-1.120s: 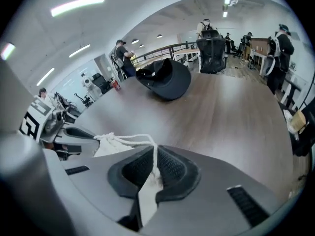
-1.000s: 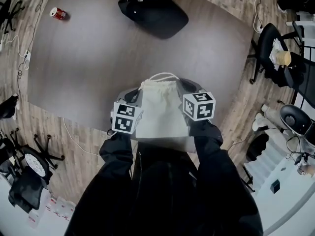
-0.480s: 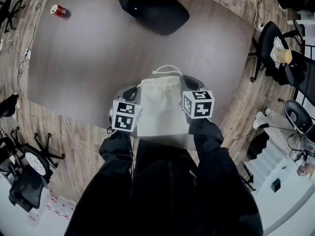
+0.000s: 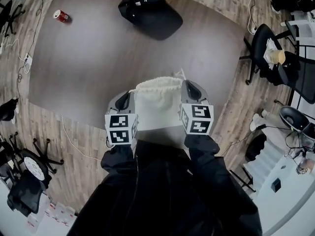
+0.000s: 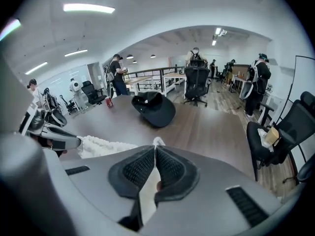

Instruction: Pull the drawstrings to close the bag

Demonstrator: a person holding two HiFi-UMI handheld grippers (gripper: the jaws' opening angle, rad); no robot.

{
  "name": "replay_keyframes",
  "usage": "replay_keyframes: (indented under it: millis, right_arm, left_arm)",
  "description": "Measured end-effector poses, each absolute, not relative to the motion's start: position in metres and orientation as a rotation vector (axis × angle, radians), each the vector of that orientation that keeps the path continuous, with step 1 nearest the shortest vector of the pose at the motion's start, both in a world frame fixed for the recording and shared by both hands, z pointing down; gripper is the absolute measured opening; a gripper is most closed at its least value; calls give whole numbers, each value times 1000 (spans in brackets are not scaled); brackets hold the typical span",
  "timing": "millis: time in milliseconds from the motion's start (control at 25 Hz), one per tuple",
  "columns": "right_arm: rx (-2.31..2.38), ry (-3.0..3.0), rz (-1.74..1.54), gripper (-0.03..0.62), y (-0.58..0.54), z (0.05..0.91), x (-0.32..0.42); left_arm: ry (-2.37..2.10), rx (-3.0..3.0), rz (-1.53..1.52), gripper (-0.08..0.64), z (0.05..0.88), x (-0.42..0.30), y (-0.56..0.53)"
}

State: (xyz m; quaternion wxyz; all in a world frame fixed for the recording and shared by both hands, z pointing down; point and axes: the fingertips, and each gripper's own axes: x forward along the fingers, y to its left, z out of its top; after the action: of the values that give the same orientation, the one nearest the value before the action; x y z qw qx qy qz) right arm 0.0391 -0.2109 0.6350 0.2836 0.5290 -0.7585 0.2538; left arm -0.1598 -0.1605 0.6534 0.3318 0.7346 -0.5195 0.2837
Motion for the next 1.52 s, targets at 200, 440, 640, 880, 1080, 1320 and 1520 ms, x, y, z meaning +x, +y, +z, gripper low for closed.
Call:
replay_keyframes:
  millis: [200, 440, 640, 880, 1080, 1320, 1520]
  right_arm:
    - [1510, -2087, 543, 31, -213, 570, 39]
    - [1616, -2114, 484, 31, -211, 522, 51]
    - [1674, -2120, 432, 31, -206, 495, 61]
    - [1707, -2135, 350, 31, -197, 467, 69]
    - [1730, -2152, 291, 31, -190, 445, 72]
    - [1756, -2159, 265, 31, -181, 433, 82]
    - [1764, -2153, 218, 31, -176, 424, 86]
  left_arm:
    - [-1447, 1966, 657, 35, 599, -162, -170]
    - [-1529, 2022, 595, 35, 547, -163, -175]
    - [-1595, 2026, 546, 35, 522, -170, -172]
    - [-1645, 2069, 523, 35, 492, -168, -168]
    - [-1684, 2095, 501, 35, 469, -168, -163]
    - [-1721, 2106, 483, 35, 454, -169, -155]
    - [-1767, 2096, 476, 35, 446, -171, -150]
